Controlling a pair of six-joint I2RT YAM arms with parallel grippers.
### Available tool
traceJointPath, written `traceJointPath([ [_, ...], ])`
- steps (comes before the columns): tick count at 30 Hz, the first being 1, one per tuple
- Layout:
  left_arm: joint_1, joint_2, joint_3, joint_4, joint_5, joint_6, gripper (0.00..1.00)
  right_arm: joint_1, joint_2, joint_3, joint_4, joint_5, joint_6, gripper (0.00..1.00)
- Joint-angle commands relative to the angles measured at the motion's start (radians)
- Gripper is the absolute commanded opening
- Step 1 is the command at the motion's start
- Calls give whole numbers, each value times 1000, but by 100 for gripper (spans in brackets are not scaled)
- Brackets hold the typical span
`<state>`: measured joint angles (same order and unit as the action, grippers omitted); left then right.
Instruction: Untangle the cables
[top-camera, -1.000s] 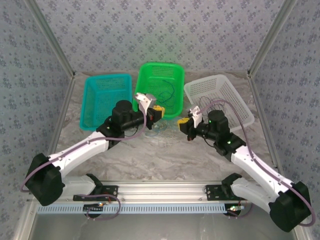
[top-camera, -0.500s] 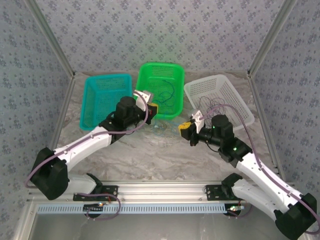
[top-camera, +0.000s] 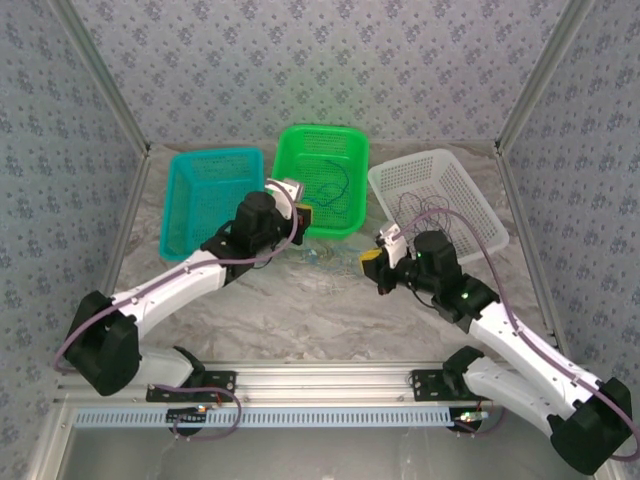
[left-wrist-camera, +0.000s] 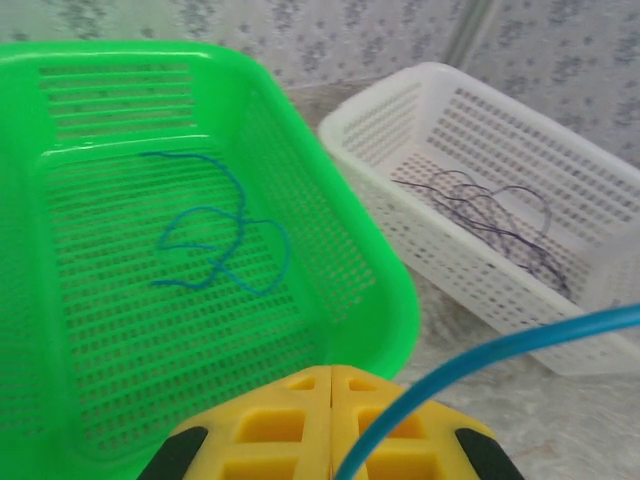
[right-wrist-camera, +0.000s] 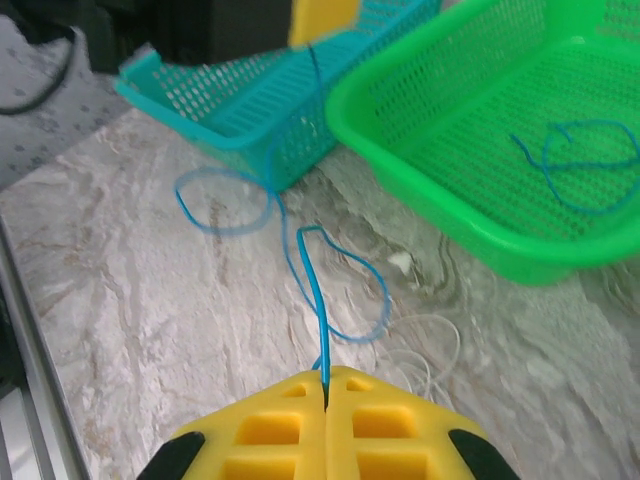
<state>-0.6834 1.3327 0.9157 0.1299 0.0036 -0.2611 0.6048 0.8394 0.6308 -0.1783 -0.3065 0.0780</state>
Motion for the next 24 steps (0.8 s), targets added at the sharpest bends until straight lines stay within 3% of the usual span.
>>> traceJointPath([
  [1,11,-69,28,-6,-126,35,1,0,-1,7,-175,92,65,9],
  [8,31,-148,80,27,-201,117,1,-41,35,-49,-254,158,195,8],
  [13,50,-180,74,107,-86,57,2,-119,111,-65,-220,-13,236,19],
  [15,51,-181,64,151,-10,27,2,-108,108,-73,-174,-77,221,29],
  [17,50,-179,53,192,59,6,2,-83,64,-80,-123,-84,209,62],
  [19,49,-178,47,210,114,3,2,-68,7,-79,-108,-48,198,76],
  [24,49,-192,26,244,202,1,2,-69,-108,-40,-159,21,170,86],
])
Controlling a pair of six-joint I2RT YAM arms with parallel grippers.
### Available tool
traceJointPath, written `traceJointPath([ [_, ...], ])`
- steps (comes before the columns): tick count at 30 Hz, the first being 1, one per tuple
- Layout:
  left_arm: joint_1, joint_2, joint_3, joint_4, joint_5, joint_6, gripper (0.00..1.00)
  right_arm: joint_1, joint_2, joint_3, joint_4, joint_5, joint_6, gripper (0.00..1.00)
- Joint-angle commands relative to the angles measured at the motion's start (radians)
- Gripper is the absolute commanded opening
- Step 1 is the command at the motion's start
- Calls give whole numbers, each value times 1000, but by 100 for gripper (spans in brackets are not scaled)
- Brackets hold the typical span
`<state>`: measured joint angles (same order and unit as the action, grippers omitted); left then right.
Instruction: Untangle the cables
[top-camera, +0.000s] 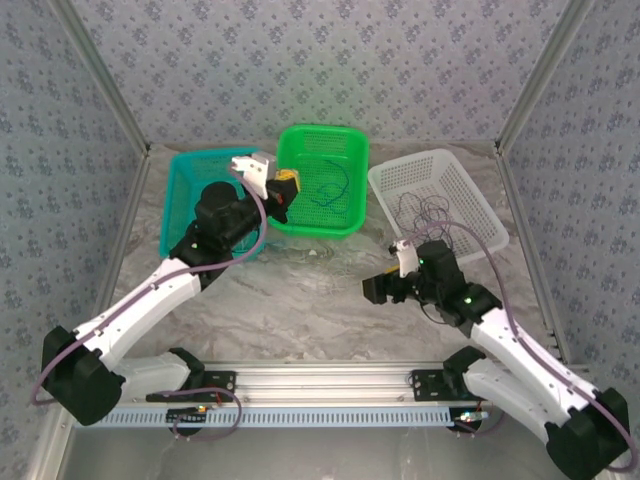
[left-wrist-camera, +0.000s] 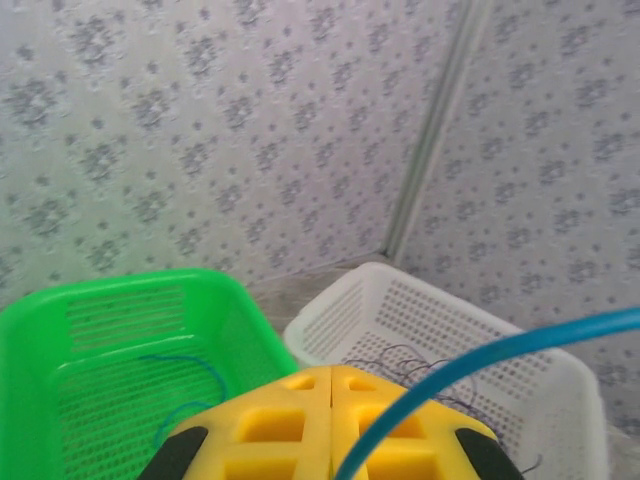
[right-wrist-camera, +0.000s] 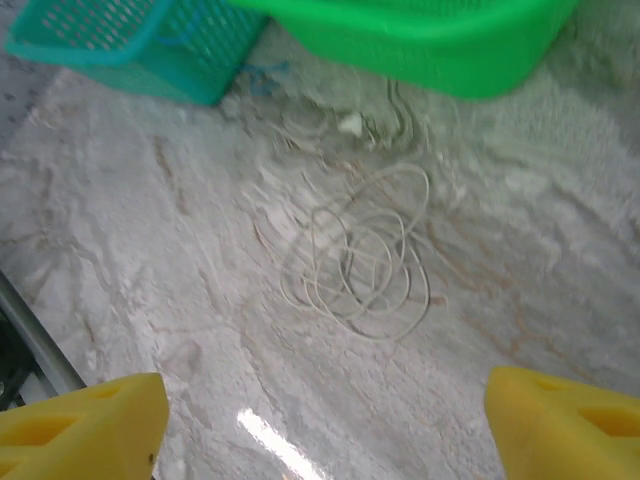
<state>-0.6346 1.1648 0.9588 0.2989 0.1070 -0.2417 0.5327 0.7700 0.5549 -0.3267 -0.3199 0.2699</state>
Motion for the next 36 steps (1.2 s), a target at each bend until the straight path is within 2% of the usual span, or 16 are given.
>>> traceJointPath([
  [1,1,-28,-21,85,115,-21,2,3,-45,46,-16,45,-27,88],
  [6,0,-37,-38,120,176,-29,2,4,3,101,28,62,-20,94],
  [11,0,-51,-58,166,220,-49,2,6,50,58,247,27,-89,93],
  [14,-1,-51,-51,171,266,-56,2,5,94,69,310,-19,-163,93],
  [20,-8,-44,-42,197,345,-69,2,26,231,166,352,-190,-252,95],
  [26,-16,-42,-26,188,387,-67,2,94,344,271,338,-210,-334,95],
  [36,-17,-47,-17,207,423,-95,3,106,460,373,351,-286,-393,93],
])
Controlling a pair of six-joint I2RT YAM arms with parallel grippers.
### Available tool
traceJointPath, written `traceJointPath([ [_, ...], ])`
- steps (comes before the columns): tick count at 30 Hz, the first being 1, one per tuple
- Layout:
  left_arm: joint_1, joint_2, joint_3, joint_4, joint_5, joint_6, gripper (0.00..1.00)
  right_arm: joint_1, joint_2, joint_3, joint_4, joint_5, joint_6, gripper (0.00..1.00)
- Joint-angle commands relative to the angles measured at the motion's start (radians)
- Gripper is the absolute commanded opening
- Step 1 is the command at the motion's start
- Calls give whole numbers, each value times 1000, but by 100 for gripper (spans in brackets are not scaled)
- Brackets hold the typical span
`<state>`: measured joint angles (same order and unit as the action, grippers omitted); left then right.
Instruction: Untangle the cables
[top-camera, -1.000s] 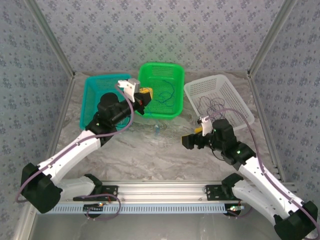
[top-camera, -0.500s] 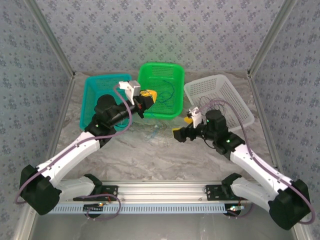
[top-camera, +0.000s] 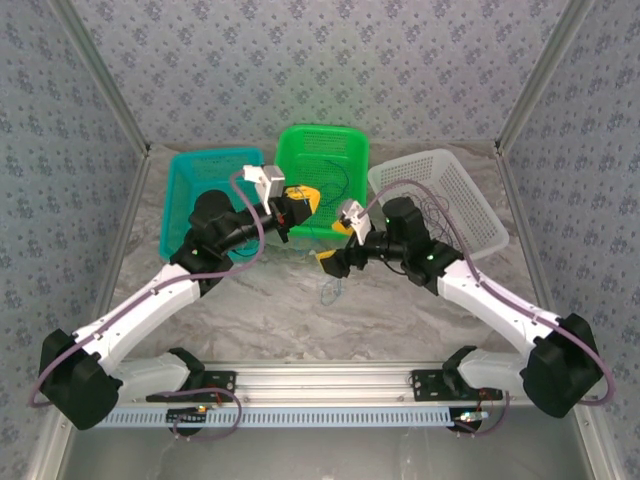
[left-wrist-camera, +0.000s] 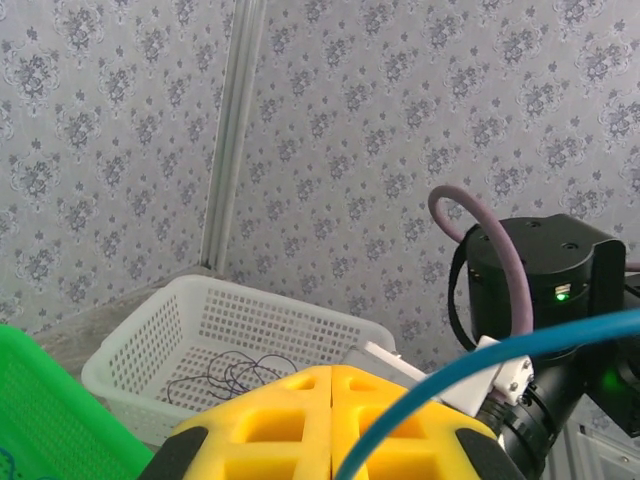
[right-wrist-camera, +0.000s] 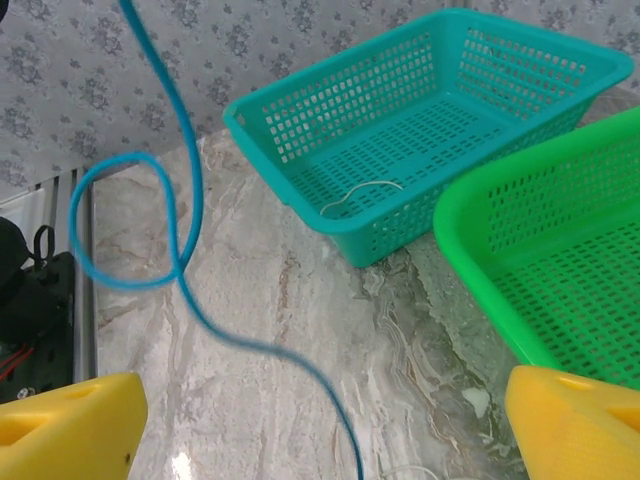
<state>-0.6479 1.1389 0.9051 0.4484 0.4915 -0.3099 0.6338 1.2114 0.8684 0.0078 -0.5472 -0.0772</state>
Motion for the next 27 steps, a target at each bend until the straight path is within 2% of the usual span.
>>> traceJointPath([
  [1,-4,-19,38,67,45,-34,3,6,32,73,16,-76,-48,93],
  [4,-5,-19,44,83,54,-50,3,10,77,126,-8,-133,-62,85],
  [12,-4,-25,41,77,51,-51,3,36,109,163,-49,-163,-91,29],
  [14,-4,-25,37,76,36,-48,3,43,110,175,-76,-157,-103,21],
  [19,-1,-25,38,44,-31,-31,2,61,109,200,-145,-124,-128,14],
  [23,7,-32,46,-67,-222,22,2,83,107,222,-217,-37,-152,10],
  [27,27,-7,63,-156,-413,19,4,120,99,249,-276,59,-172,4],
])
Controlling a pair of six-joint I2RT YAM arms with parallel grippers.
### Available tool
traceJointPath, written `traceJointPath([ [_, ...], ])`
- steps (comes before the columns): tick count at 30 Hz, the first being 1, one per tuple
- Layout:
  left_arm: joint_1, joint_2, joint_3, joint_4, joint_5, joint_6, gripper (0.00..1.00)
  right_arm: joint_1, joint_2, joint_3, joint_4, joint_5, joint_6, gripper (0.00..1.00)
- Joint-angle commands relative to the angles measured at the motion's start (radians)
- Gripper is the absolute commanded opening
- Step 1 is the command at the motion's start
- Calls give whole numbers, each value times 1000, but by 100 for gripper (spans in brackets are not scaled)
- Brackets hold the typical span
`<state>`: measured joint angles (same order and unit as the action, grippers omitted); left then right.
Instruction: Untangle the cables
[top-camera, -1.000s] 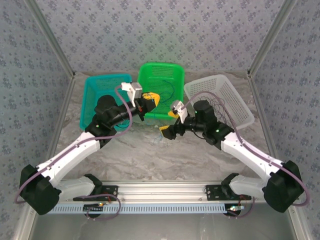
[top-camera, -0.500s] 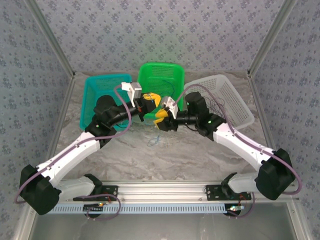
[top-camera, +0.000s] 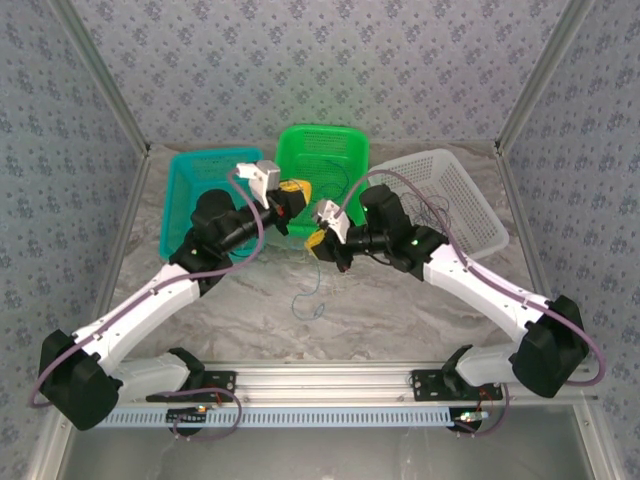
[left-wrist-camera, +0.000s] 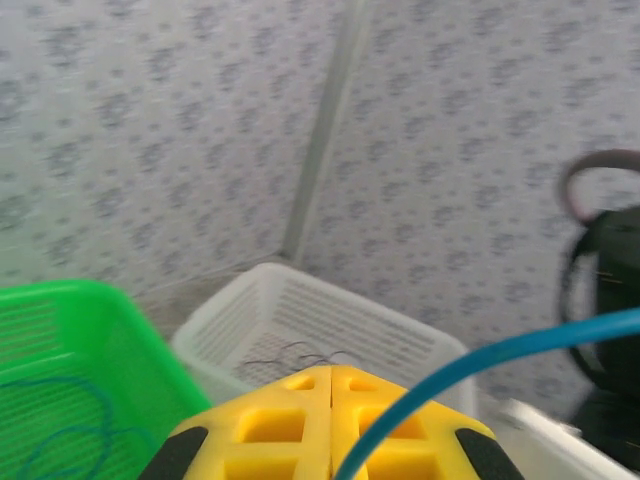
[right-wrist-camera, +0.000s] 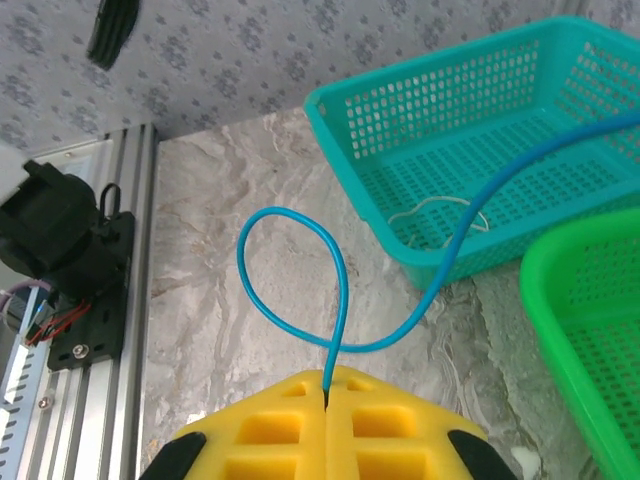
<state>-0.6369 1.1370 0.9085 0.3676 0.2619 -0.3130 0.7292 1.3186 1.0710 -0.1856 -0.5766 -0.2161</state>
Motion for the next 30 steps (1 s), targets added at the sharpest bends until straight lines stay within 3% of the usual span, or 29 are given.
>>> traceJointPath([
  [1,22,7,70,-100,-215,21,4,37,-8,56,-100,114,-42,3],
  [10,78,186,220,-343,-389,1,0,147,6,155,-240,296,-107,0],
  [13,142,229,250,-411,-405,-65,0,175,-7,152,-267,393,-115,0],
  [21,286,164,171,-266,-373,-208,0,197,-63,81,-295,618,-51,0],
  [30,297,106,184,-170,-292,-247,0,186,-56,113,-283,578,-31,0],
])
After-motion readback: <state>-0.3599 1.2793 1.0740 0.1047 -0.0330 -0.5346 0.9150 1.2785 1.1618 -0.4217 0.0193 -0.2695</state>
